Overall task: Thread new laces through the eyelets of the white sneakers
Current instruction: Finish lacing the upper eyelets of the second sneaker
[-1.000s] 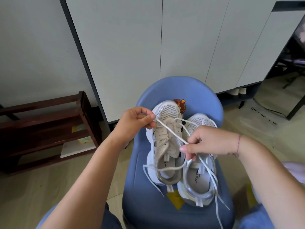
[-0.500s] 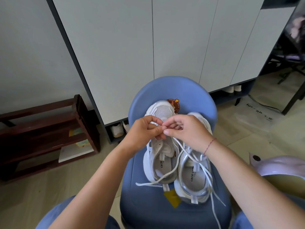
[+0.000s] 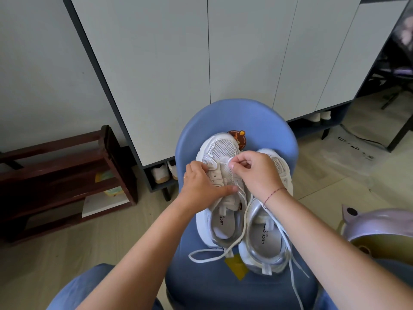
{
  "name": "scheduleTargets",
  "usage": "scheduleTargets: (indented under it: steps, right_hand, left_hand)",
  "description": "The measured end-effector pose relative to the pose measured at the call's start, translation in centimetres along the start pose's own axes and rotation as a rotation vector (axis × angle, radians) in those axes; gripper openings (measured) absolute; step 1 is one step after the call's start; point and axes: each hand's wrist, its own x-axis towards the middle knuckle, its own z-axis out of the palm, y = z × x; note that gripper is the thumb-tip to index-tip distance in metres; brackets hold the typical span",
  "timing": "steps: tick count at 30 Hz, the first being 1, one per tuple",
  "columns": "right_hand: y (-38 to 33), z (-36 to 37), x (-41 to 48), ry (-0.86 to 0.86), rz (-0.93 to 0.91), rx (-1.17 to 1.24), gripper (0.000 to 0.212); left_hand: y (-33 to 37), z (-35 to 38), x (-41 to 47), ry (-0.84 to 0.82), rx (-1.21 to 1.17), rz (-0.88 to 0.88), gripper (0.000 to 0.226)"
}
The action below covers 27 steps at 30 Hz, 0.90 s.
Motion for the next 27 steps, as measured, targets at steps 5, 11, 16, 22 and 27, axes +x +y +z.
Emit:
scheduleTargets:
  steps: [5,11,16,22,27]
  right_hand:
    - [-0.2,1.3,-0.3,-0.026,-0.007,0.051,0.010]
    - [0.4,2.0,0.0,-0.035,0.000,-0.003,0.010]
    - [0.3,2.7,-0.1,0.050,-0.004,-0.056,0.009]
    - [0.2,3.6,-0.3,0.110,0.003,-0.104,0.007]
    - [0.1,4.3,-0.6,0.118,-0.032,-0.182,0.008]
  left_hand:
    - [0.0,-0.8,0.0,-0.065,-0.040,-0.035,0.074]
    - [-0.1,-1.8,-0.2,-0.086,-0.087,0.017,0.053]
    - [-0.6,-2.2,-0.2,0.012,0.013,0.146,0.040]
    - [-1.3,-2.7,0.1,-0.017,0.003,0.198,0.037]
    - [-2.2,-2.9,0.8,-0.075,-0.052,0.210,0.035]
